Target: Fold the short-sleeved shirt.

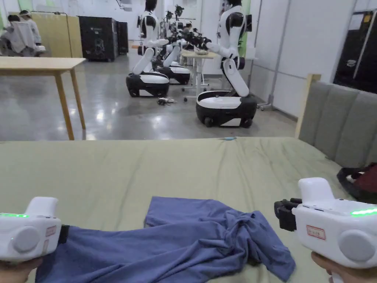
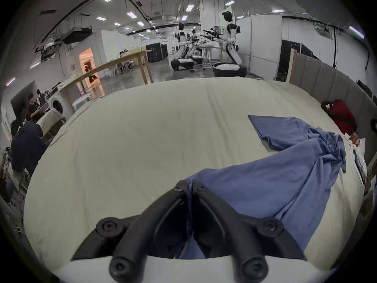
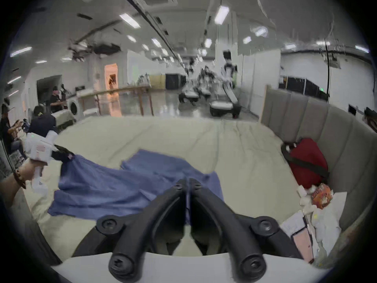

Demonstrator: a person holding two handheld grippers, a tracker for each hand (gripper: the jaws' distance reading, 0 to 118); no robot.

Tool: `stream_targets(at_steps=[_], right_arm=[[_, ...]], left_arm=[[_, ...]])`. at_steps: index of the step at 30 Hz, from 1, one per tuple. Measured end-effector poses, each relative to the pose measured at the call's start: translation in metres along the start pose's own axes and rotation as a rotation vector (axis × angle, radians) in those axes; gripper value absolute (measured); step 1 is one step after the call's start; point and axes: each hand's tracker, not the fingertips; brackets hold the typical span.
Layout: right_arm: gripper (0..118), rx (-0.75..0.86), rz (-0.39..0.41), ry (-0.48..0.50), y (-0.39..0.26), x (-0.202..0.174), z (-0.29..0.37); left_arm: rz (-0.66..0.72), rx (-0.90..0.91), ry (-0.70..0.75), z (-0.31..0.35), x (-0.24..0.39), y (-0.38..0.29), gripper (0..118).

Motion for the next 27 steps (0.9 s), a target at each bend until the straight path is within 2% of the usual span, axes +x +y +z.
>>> stream_targets(at_steps=[1,2,3,4,5,10,12,14,15,17,18,19,20,22,24,27], right_arm=[[51,-0.064,0.015,-0.007,-0.005,0.009,-0.012],[102,-0.127,0.028,-0.028,-0.011,0.018,-0.028],[118,-0.182,0.040,-0.046,-0.020,0.026,-0.043],[115,-0.232,0.046,-0.063,-0.028,0.032,-0.054],[114,-0.208,0.061,-0.052,-0.046,0.039,-0.068],[114,-0.398,0.037,-0.081,-0.082,0.059,-0.121],[105,-0.424,0.018,-0.043,-0.099,0.061,-0.134],[80,-0.410,0.025,-0.003,-0.097,0.048,-0.133],[72,-0.397,0.047,0.008,-0.101,0.043,-0.137],[24,-0.347,0.105,-0.029,-0.093,0.029,-0.132],[13,-0.330,0.099,0.018,-0.090,0.027,-0.132],[13,-0.309,0.098,0.010,-0.089,0.024,-0.135],[8,-0.307,0.108,-0.011,-0.090,0.020,-0.138],[8,-0.310,0.089,0.017,-0.077,0.013,-0.134],[8,-0.227,0.081,0.012,-0.072,0.010,-0.128],[8,-0.043,0.021,0.026,-0.046,0.008,-0.098]], left_arm=[[0.000,0.000,-0.004,-0.001,0.000,-0.001,1],[0.003,0.002,-0.009,-0.001,0.000,-0.002,1],[0.004,0.001,-0.012,-0.003,0.000,-0.004,1],[0.005,0.000,-0.013,-0.005,0.001,-0.005,1],[0.008,-0.002,-0.016,-0.005,0.001,-0.006,1],[0.024,-0.014,-0.013,-0.010,-0.002,-0.010,1],[0.026,-0.017,-0.013,-0.013,-0.004,-0.011,1],[0.021,-0.023,-0.008,-0.015,-0.004,-0.012,1],[0.018,-0.025,-0.004,-0.015,-0.003,-0.012,1],[0.016,-0.026,-0.004,-0.015,-0.003,-0.013,1],[0.018,-0.027,-0.007,-0.015,-0.003,-0.013,1],[0.019,-0.027,-0.009,-0.015,-0.002,-0.013,1],[0.020,-0.027,-0.010,-0.015,-0.002,-0.014,1],[0.025,-0.023,-0.016,-0.014,-0.002,-0.014,1],[0.041,0.013,-0.030,-0.007,-0.004,-0.013,1],[0.111,0.159,-0.055,0.017,-0.013,-0.005,1]])
